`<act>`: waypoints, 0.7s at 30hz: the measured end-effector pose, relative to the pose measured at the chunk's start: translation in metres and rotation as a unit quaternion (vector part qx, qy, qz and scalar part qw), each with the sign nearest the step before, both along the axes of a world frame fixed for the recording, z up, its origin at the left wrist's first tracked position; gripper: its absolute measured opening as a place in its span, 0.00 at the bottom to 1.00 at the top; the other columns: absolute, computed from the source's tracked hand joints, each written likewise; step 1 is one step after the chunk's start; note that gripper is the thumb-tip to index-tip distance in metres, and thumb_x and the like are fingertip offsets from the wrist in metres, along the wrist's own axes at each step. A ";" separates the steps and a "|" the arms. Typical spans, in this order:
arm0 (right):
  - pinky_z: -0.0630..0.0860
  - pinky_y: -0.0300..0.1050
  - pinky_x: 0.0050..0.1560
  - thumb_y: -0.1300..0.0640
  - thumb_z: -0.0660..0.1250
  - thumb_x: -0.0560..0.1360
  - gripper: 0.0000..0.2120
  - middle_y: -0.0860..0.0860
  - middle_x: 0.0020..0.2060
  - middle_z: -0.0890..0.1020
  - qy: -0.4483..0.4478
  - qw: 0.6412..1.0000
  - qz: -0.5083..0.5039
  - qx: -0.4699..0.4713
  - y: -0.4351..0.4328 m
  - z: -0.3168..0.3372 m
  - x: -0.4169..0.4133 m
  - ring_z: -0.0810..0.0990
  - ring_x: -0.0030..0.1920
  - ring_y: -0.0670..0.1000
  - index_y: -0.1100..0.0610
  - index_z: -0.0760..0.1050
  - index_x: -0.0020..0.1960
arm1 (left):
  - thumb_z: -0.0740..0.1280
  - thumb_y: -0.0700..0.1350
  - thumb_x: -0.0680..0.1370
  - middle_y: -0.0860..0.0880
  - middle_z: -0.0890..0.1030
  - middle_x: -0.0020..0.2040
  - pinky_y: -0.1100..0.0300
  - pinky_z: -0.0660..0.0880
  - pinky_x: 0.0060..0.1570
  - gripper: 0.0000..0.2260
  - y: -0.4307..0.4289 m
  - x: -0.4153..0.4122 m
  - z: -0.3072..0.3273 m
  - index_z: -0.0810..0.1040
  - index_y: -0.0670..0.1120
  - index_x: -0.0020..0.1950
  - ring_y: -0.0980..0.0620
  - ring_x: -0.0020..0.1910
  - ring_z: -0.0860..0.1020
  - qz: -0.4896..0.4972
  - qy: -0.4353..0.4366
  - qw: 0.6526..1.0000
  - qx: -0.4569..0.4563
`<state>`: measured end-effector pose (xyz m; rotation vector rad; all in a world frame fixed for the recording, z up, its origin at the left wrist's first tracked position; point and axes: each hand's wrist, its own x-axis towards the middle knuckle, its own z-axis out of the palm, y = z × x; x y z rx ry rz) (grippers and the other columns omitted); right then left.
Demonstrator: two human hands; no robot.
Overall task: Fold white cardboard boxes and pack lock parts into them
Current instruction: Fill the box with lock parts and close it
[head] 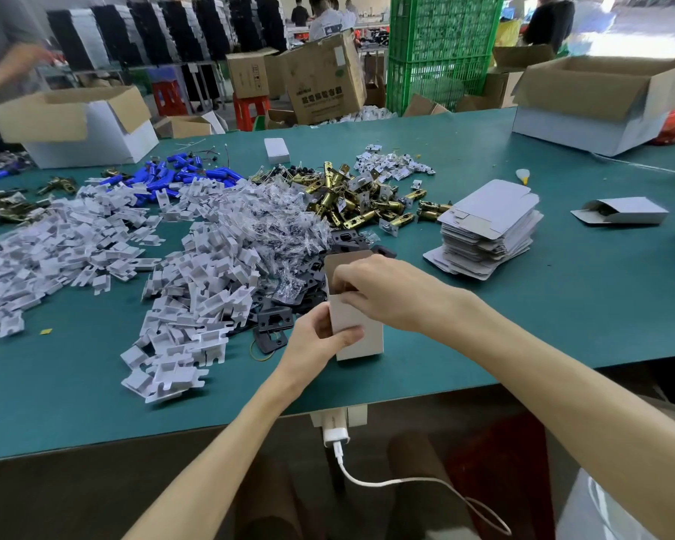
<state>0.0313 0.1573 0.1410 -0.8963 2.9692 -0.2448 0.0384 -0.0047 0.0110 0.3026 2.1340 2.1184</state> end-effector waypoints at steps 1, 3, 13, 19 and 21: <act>0.77 0.55 0.51 0.54 0.61 0.84 0.08 0.51 0.52 0.81 0.006 1.000 0.000 -0.018 0.002 -0.001 0.001 0.79 0.53 0.55 0.55 0.76 0.56 | 0.78 0.39 0.76 0.49 0.87 0.55 0.63 0.80 0.51 0.16 -0.001 -0.001 0.001 0.82 0.47 0.63 0.52 0.56 0.85 -0.003 -0.001 1.000 -0.003; 0.77 0.53 0.50 0.54 0.60 0.84 0.08 0.49 0.52 0.81 0.014 0.999 0.000 -0.042 0.006 -0.001 0.002 0.79 0.53 0.53 0.55 0.77 0.55 | 0.78 0.41 0.76 0.50 0.87 0.55 0.63 0.80 0.51 0.17 -0.002 -0.003 0.002 0.81 0.47 0.63 0.52 0.56 0.85 -0.008 -0.008 1.000 -0.005; 0.76 0.52 0.52 0.54 0.60 0.84 0.09 0.50 0.54 0.80 0.030 0.998 0.012 -0.060 0.004 -0.006 -0.003 0.79 0.52 0.54 0.55 0.78 0.57 | 0.78 0.42 0.76 0.44 0.86 0.56 0.59 0.80 0.54 0.16 -0.010 -0.020 0.011 0.81 0.43 0.62 0.50 0.55 0.85 -0.063 -0.018 0.996 -0.064; 0.74 0.50 0.57 0.57 0.58 0.85 0.11 0.52 0.60 0.77 0.048 0.997 0.018 -0.062 0.000 -0.015 -0.005 0.77 0.58 0.55 0.57 0.77 0.61 | 0.75 0.46 0.79 0.51 0.87 0.51 0.67 0.76 0.47 0.12 -0.003 -0.020 -0.001 0.80 0.46 0.61 0.59 0.49 0.83 -0.019 0.013 0.995 -0.093; 0.72 0.49 0.64 0.58 0.59 0.85 0.13 0.54 0.67 0.74 0.085 0.993 0.028 -0.076 -0.007 -0.021 -0.001 0.74 0.64 0.56 0.58 0.76 0.65 | 0.74 0.47 0.80 0.56 0.85 0.46 0.70 0.73 0.43 0.08 -0.005 -0.024 -0.009 0.80 0.51 0.57 0.63 0.43 0.80 -0.008 0.044 0.990 -0.131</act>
